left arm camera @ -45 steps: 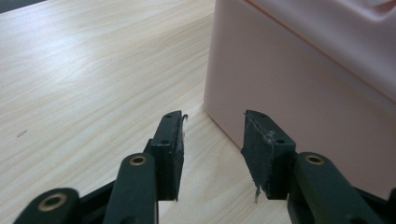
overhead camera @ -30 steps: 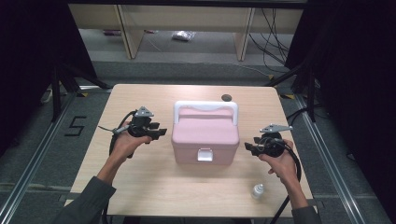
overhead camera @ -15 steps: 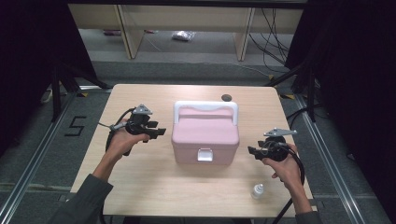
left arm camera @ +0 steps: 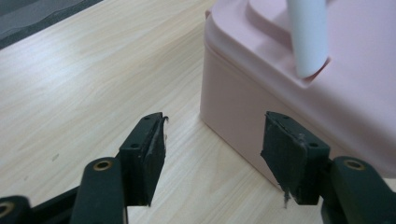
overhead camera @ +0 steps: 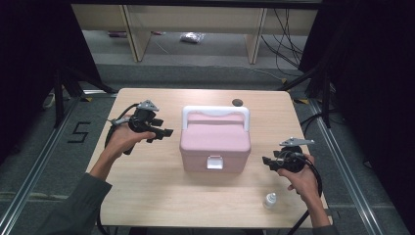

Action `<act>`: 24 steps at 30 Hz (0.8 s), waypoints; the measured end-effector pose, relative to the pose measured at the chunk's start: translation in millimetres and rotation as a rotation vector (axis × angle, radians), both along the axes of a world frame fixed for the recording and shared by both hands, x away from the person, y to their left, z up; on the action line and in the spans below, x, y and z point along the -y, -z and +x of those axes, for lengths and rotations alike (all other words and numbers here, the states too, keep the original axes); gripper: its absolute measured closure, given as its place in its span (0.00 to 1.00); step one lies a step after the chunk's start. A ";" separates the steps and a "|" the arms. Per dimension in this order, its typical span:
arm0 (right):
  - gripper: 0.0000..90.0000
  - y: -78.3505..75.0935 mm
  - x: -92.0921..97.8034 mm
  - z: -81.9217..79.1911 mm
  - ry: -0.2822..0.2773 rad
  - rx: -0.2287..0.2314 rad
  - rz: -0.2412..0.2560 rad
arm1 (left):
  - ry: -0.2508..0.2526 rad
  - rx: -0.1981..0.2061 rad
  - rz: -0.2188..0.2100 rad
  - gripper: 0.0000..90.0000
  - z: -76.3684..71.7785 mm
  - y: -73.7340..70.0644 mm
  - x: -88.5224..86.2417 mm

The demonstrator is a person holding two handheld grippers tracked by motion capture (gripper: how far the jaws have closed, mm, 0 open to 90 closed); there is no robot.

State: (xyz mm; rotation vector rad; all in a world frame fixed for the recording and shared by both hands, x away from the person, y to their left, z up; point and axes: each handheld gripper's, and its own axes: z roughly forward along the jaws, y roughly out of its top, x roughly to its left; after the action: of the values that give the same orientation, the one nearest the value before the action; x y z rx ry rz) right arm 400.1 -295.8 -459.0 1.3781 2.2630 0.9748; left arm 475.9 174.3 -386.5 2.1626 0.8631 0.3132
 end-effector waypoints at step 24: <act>0.43 12.0 21.8 -5.3 0.046 -0.019 -0.003 | 0.152 0.049 0.142 0.31 13.8 -69.0 38.9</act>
State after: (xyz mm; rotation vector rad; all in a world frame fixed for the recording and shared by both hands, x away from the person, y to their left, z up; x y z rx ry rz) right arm 394.8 -317.5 -471.1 1.4380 2.2350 0.9471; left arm 489.8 135.4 -317.5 2.3268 0.6621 0.3582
